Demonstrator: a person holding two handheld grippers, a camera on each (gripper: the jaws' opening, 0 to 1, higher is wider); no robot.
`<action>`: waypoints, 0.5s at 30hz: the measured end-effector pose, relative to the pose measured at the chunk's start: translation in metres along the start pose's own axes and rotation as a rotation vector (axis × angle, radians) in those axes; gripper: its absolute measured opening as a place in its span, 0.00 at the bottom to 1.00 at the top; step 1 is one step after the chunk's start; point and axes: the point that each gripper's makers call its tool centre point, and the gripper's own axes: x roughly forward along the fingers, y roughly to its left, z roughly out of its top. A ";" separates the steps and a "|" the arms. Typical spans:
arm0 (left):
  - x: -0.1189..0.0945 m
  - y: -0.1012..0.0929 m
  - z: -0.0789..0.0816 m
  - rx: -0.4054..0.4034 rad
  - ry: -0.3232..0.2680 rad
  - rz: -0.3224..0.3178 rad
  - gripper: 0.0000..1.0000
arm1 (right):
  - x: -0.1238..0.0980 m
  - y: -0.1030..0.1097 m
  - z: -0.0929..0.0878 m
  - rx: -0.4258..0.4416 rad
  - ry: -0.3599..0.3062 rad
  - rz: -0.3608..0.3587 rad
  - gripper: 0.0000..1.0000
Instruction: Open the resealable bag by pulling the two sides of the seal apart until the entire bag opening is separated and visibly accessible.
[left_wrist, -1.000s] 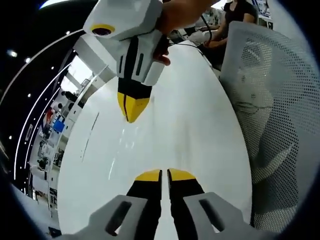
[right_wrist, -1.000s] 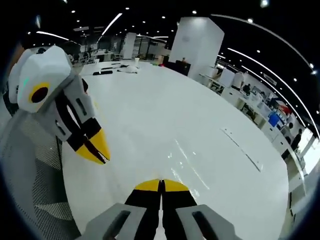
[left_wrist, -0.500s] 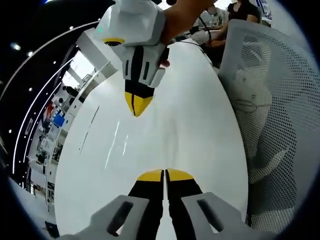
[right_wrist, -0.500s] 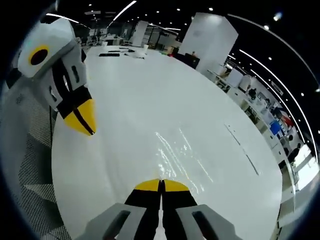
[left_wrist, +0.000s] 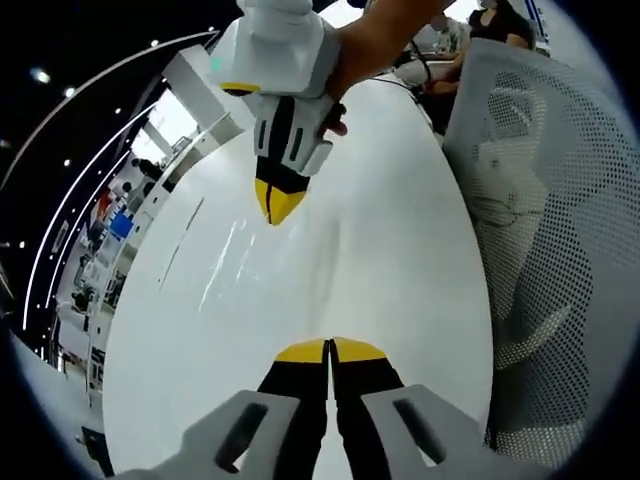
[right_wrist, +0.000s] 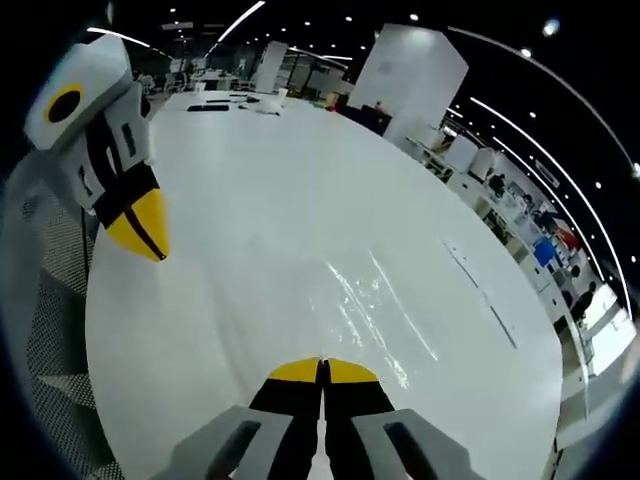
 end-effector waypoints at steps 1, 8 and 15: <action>0.000 0.000 0.000 -0.003 0.000 0.000 0.00 | 0.001 0.001 -0.001 0.008 0.003 0.011 0.00; 0.000 -0.004 -0.001 -0.022 -0.003 -0.005 0.00 | 0.002 0.007 -0.013 -0.032 0.006 0.044 0.06; 0.002 -0.005 0.003 -0.019 -0.007 -0.009 0.00 | -0.003 0.014 -0.015 0.002 -0.026 0.080 0.20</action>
